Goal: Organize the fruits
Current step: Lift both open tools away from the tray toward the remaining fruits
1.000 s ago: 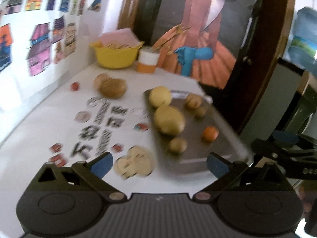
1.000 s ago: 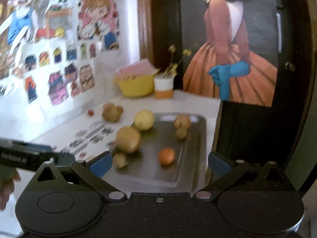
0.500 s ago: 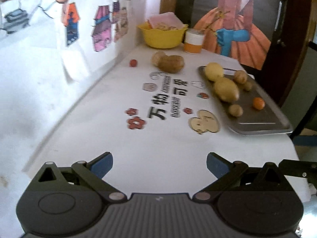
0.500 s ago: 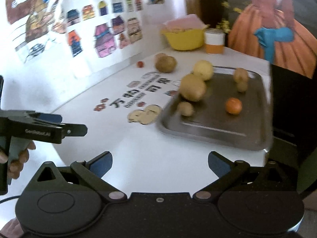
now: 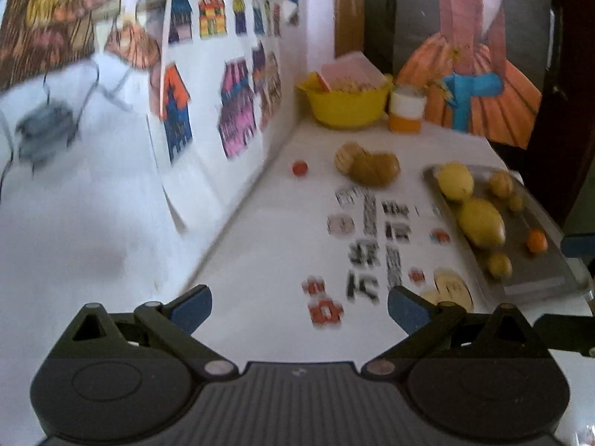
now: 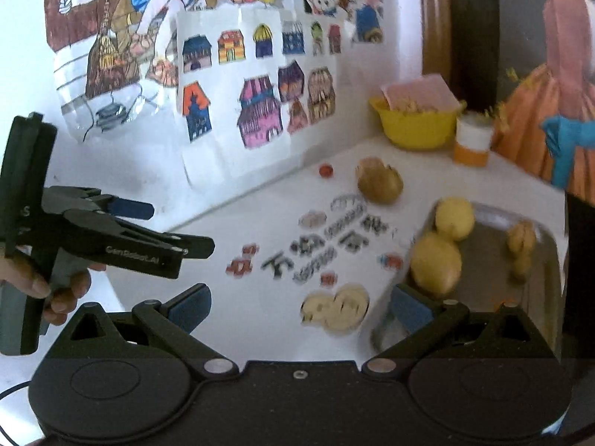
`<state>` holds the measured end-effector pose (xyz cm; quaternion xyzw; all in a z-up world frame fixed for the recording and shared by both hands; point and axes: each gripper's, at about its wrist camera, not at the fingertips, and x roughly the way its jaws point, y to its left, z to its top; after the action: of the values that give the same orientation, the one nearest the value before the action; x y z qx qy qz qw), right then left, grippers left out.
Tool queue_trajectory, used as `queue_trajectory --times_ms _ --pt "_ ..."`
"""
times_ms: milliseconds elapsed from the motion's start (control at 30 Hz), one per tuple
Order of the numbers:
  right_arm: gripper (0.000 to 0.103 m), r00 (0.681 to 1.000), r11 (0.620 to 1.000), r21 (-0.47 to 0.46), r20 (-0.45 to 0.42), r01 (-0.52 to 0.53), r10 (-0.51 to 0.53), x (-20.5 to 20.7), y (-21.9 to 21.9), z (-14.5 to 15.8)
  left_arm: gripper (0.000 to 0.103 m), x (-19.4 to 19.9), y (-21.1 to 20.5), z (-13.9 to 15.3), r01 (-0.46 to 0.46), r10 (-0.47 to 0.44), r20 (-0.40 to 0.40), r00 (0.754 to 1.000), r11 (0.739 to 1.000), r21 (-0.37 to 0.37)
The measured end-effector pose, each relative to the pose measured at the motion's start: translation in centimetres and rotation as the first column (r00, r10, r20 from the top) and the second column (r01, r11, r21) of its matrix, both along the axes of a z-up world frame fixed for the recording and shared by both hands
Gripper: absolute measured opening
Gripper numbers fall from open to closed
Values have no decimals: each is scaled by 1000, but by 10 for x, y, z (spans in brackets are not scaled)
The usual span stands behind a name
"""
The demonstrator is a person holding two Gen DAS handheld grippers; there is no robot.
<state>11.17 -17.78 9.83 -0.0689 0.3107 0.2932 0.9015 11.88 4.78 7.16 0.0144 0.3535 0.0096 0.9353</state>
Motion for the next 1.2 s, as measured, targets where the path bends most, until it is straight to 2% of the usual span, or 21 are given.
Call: queue_trajectory --times_ms 133,233,333,433,533,600,733,833,1000,1200 --pt "102 989 996 -84 147 -2 14 29 -5 37 103 24 -1 13 4 -6 107 994 1000 20" --pt "102 969 994 -103 241 -22 46 54 -10 57 103 46 -4 16 18 -22 198 980 1000 23" --pt "102 960 995 -96 274 -39 64 83 -17 57 103 76 -8 10 37 -40 235 971 999 15" --pt "102 949 997 -71 315 -12 34 101 -23 37 103 107 -11 -4 22 -21 208 978 1000 -3" --pt "102 962 997 -52 267 -49 61 121 -24 9 103 135 -14 -22 34 -33 170 985 999 -1" --pt "102 973 995 -81 217 -61 77 140 -18 -8 103 151 -14 -32 31 -33 150 988 999 13" --pt "102 980 992 -101 175 -82 99 179 -5 -29 103 183 -11 -46 3 -6 120 993 1000 30" --pt "102 986 987 -89 92 -131 139 214 4 -45 103 204 -10 -57 -6 2 105 994 999 38" --pt "102 980 977 -78 -32 -197 195 257 17 -68 103 222 -9 -76 59 -59 131 990 998 -1" --pt "98 972 977 -59 -125 -206 197 291 32 -82 102 242 -14 -89 34 -41 112 993 998 60"
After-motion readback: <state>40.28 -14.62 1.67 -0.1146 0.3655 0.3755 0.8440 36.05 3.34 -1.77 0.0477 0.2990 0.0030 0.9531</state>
